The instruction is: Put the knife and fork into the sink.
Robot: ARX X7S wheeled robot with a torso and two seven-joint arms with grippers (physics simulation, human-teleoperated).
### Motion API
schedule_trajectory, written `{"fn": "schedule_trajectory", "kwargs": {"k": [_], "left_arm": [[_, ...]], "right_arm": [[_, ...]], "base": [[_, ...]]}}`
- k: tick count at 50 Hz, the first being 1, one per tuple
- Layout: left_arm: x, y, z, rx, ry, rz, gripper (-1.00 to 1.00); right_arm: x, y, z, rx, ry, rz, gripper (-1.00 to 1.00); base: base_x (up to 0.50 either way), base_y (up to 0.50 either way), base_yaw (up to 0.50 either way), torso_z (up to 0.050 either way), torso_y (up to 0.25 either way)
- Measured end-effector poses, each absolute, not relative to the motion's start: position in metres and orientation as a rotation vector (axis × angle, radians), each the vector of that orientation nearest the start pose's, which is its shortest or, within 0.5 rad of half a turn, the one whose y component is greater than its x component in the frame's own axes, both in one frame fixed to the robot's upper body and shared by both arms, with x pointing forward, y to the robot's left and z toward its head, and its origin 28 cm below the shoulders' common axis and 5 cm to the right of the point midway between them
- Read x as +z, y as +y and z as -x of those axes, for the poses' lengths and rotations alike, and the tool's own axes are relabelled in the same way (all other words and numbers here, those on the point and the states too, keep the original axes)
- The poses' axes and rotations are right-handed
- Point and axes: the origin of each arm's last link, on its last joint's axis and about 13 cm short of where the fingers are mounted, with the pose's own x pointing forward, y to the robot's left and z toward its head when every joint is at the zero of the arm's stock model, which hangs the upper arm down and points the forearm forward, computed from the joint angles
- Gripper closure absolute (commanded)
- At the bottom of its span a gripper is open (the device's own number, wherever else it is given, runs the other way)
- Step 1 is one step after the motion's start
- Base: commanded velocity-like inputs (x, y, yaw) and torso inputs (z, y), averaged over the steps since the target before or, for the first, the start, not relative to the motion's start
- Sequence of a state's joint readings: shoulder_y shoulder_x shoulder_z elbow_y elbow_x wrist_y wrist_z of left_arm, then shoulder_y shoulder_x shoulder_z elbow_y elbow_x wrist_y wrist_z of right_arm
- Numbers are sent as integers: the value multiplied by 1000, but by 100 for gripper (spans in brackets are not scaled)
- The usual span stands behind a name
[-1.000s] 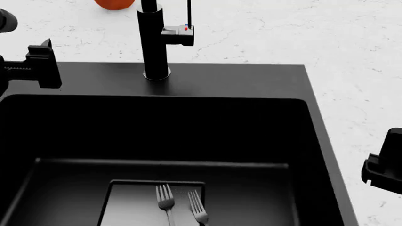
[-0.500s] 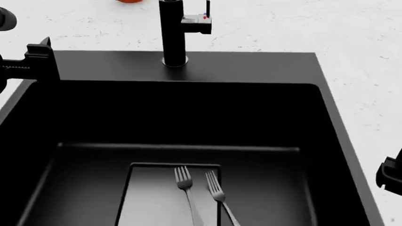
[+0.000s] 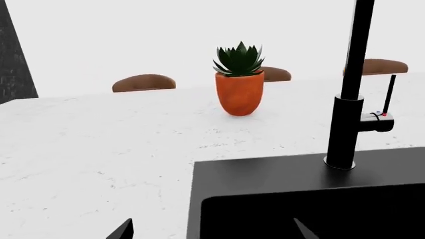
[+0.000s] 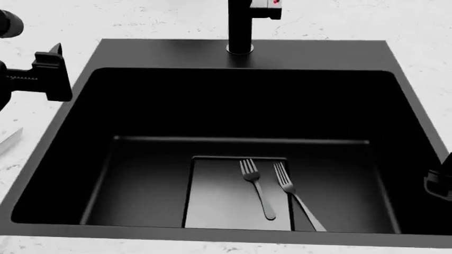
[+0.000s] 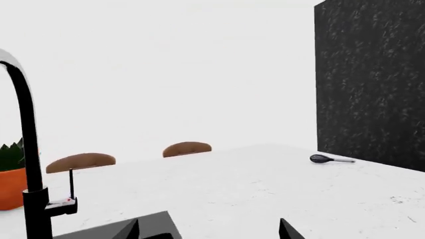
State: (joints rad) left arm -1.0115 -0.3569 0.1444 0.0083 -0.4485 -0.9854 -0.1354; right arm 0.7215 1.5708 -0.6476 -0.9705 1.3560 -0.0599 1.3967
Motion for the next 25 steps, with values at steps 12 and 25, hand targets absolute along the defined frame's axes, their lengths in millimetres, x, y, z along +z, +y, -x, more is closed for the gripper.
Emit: {"fn": "schedule_trajectory", "kwargs": {"k": [12, 25], "left_arm": [[253, 258, -339, -39, 19, -69, -100], [253, 257, -339, -44, 19, -74, -100]], "right_arm": [[269, -164, -138, -390, -293, -3, -100], [268, -163, -138, -360, -298, -11, -100]], "base": [[9, 438, 0, 0, 0], [26, 108, 0, 0, 0]]}}
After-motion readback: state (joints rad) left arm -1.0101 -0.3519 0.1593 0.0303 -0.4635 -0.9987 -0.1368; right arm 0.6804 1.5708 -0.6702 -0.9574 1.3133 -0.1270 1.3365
